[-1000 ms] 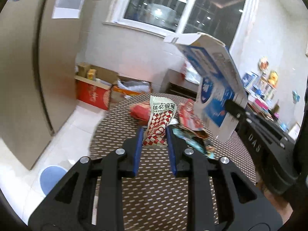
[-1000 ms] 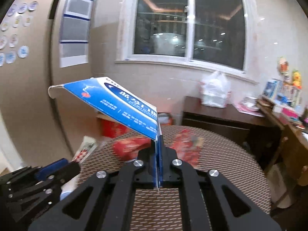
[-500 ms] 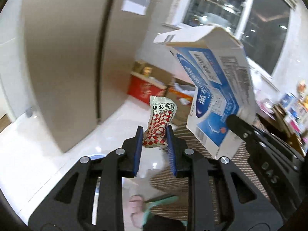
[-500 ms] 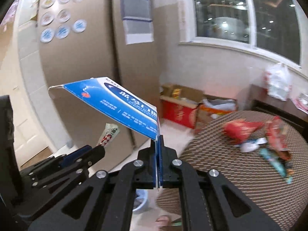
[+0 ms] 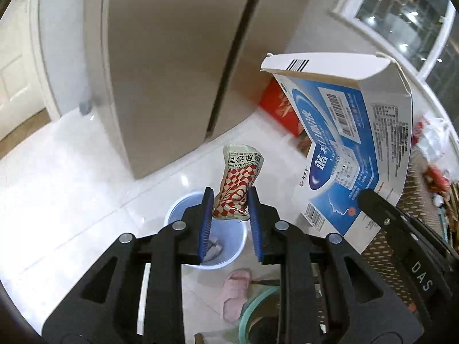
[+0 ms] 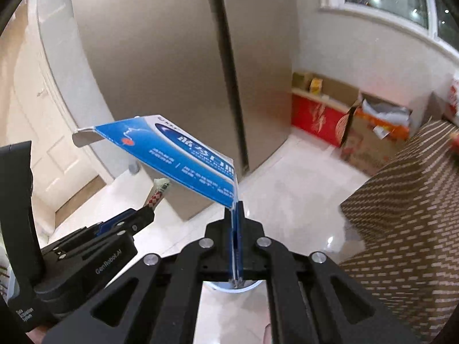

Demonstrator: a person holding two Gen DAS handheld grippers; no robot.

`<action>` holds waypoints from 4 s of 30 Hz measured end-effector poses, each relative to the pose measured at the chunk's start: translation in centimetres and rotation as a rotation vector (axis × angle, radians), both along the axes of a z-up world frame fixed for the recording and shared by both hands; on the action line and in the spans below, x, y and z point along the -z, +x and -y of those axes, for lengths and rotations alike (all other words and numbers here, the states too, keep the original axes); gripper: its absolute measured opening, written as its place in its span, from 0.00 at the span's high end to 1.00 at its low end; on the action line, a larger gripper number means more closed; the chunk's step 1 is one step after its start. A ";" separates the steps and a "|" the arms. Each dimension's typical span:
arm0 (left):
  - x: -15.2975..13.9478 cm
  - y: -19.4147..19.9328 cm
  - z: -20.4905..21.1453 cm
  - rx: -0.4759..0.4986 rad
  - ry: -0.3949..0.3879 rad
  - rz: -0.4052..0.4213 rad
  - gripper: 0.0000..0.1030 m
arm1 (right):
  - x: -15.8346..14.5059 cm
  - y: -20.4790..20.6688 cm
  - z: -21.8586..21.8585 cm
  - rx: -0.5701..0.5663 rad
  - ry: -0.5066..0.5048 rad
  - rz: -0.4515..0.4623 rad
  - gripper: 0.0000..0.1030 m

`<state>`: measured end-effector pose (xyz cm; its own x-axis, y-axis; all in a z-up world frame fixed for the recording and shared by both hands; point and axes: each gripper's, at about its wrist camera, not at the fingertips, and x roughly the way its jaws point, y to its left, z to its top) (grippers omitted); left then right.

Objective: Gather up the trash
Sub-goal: 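Carry the wrapper and box over the blue wastebasket and open both tools, then move both open tools back to the table, then grasp the black snack wrapper with right tool while left tool grasps the red snack bag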

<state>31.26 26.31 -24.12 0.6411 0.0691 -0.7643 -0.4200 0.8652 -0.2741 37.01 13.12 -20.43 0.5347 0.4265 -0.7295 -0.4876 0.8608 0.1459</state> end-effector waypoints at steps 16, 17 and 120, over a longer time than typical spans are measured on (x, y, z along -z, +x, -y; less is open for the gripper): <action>8.5 2.9 -4.0 -0.070 -0.049 -0.186 0.77 | 11.3 5.3 -6.2 0.007 -0.058 -0.148 0.58; 8.7 3.1 -3.9 -0.066 -0.051 -0.192 0.77 | 11.7 5.3 -6.0 0.005 -0.059 -0.155 0.58; -10.0 11.0 41.8 0.669 0.274 0.162 0.28 | -4.1 1.1 49.3 0.798 -0.075 0.075 0.86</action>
